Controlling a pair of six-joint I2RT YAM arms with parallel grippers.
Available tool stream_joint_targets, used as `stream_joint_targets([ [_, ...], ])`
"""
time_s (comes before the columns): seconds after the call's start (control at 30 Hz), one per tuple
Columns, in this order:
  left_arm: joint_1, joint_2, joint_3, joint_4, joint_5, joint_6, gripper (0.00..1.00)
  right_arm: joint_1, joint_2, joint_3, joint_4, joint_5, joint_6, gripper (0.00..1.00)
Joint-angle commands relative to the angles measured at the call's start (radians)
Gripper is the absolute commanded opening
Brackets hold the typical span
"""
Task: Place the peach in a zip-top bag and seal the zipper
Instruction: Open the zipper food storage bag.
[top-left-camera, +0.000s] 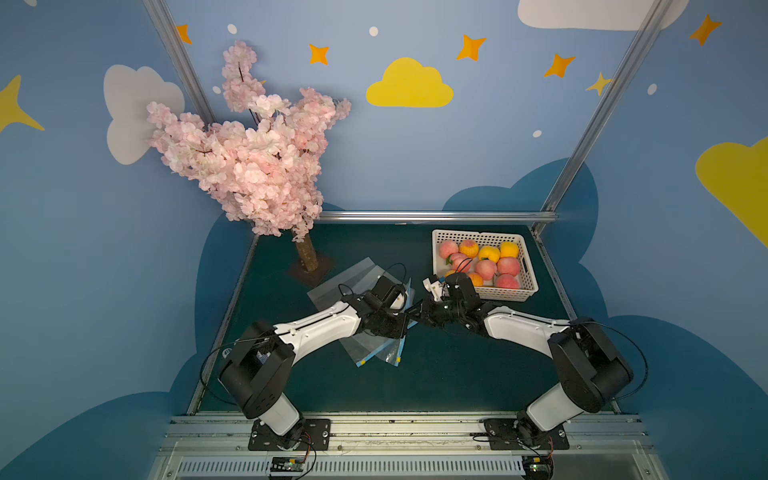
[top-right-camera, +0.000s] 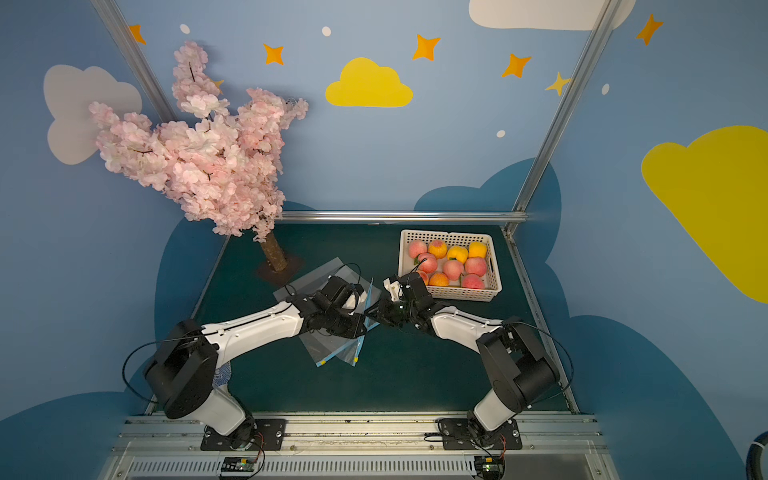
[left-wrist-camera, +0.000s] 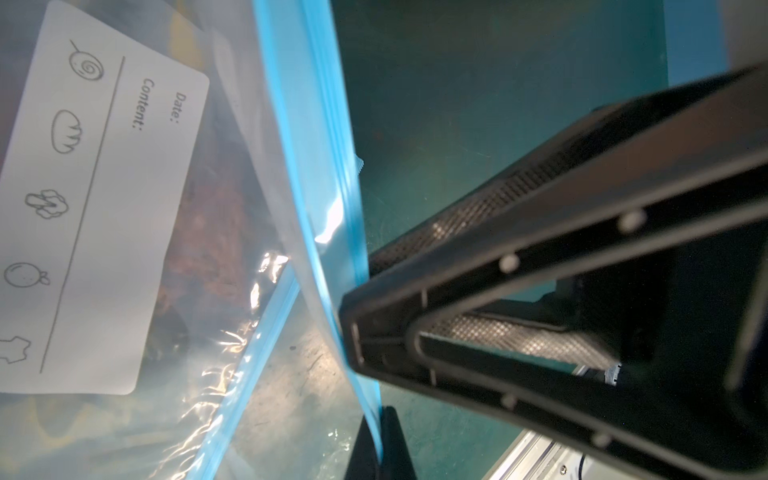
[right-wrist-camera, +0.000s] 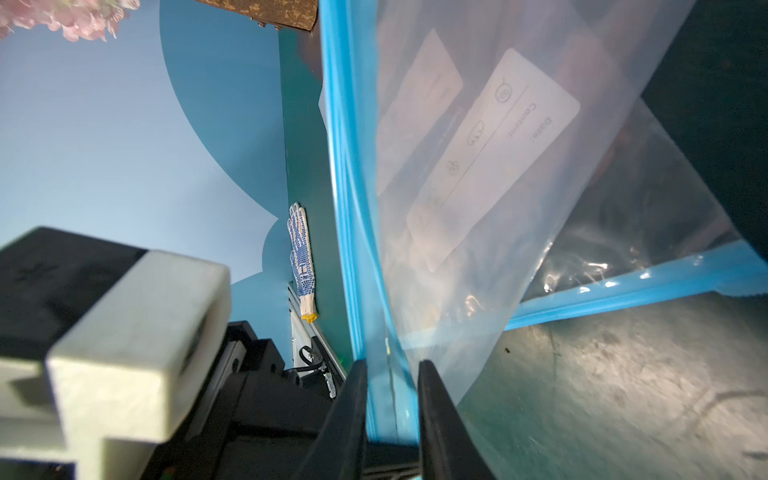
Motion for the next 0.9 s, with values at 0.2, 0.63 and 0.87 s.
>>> stream_joint_targets([
  [0.2,0.005,-0.043,-0.017,0.009,0.014,0.009,0.03,0.007,0.029,0.009,0.037,-0.025,-0.013,0.08],
  [0.63,0.012,-0.069,-0.028,-0.021,-0.051,0.003,0.18,0.008,-0.04,-0.005,-0.022,0.038,-0.037,0.0],
  [0.87,0.024,-0.083,-0.038,-0.009,-0.089,-0.035,0.28,0.009,-0.033,0.0,-0.057,0.056,-0.043,0.0],
])
